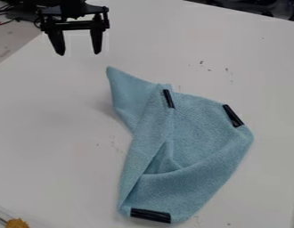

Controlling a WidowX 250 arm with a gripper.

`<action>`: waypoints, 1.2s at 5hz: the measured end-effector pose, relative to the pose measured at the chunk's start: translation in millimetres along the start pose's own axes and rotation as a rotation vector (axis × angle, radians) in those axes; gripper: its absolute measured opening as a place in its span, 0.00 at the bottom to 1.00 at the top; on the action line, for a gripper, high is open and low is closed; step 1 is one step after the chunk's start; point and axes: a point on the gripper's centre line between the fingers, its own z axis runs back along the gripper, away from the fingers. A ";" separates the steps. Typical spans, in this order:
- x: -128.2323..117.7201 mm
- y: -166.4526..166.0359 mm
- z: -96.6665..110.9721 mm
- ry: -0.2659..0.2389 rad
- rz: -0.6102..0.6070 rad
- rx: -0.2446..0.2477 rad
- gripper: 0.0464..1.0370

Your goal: Unfold the cloth from the center to the bottom left

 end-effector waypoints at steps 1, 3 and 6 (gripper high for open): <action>-3.7 -0.4 -11.0 0.035 0.006 0.005 0.96; -26.2 -24.0 -20.9 0.085 0.032 0.027 0.96; -52.9 -85.5 -17.9 0.037 0.246 0.010 0.96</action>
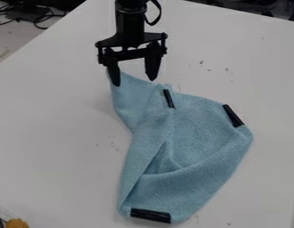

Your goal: Unfold the cloth from the center to the bottom left

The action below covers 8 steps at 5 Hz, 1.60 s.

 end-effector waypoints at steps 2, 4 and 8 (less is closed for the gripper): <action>-18.2 -31.3 -15.5 0.004 0.030 0.001 0.96; -23.9 -48.3 -32.7 0.030 -0.023 0.019 0.96; -28.2 -52.6 -51.8 0.087 -0.038 0.030 0.94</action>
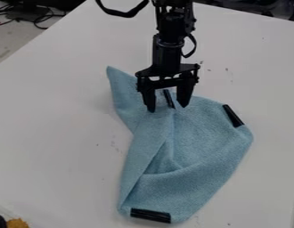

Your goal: Unfold the cloth from the center to the bottom left

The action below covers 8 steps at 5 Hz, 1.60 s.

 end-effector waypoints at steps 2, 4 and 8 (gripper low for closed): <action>2.0 2.4 -3.7 0.018 0.012 0.033 0.55; -1.2 5.5 -2.6 0.005 0.024 0.043 0.10; 3.1 29.3 51.3 -0.054 0.015 0.022 0.03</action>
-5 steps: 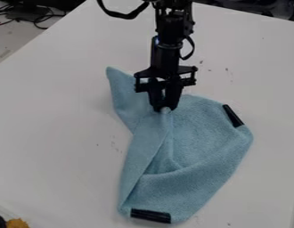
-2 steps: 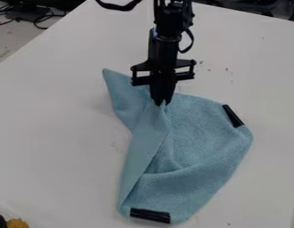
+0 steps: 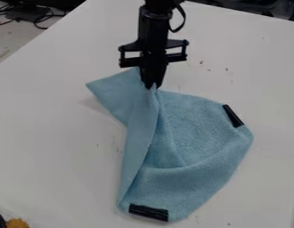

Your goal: Unfold the cloth from the center to the bottom left

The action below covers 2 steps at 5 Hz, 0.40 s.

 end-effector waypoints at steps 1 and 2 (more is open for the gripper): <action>3.2 17.7 17.1 -0.026 0.007 -0.024 0.02; 0.7 44.2 26.5 -0.046 0.044 -0.065 0.02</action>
